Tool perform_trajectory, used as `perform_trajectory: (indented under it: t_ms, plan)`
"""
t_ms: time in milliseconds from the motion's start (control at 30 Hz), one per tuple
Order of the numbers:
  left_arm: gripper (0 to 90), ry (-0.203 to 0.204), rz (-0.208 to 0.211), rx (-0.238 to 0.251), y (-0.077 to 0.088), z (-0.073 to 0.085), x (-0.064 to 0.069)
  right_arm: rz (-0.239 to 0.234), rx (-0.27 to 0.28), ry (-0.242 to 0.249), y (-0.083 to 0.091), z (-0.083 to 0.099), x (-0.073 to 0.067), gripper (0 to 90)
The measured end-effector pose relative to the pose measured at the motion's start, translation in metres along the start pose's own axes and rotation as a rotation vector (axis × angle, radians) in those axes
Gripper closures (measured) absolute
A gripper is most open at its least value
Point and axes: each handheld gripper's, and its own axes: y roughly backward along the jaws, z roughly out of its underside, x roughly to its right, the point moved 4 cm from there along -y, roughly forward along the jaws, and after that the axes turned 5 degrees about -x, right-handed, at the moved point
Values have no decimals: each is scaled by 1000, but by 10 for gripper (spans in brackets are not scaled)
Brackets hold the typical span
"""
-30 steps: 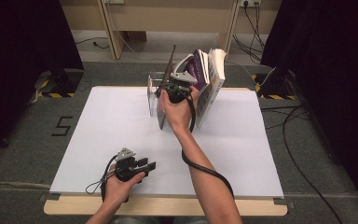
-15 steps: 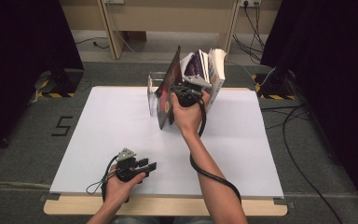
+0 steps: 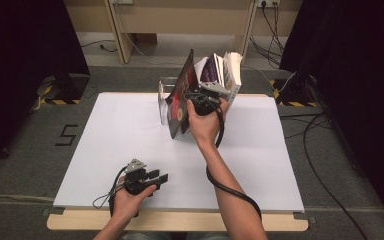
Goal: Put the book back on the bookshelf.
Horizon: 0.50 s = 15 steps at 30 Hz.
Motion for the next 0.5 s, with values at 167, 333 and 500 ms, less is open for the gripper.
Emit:
perform_trajectory:
  t_ms: [167,333,500]
  plan:
    - [533,0,1,0,0,0,0,-7,16,-9,4,-1,0,696]
    - [533,-1,2,-1,-1,0,1,-13,43,-13,12,-4,3,701]
    - [533,-2,1,-1,-1,0,1,-30,66,-40,18,-9,5,699]
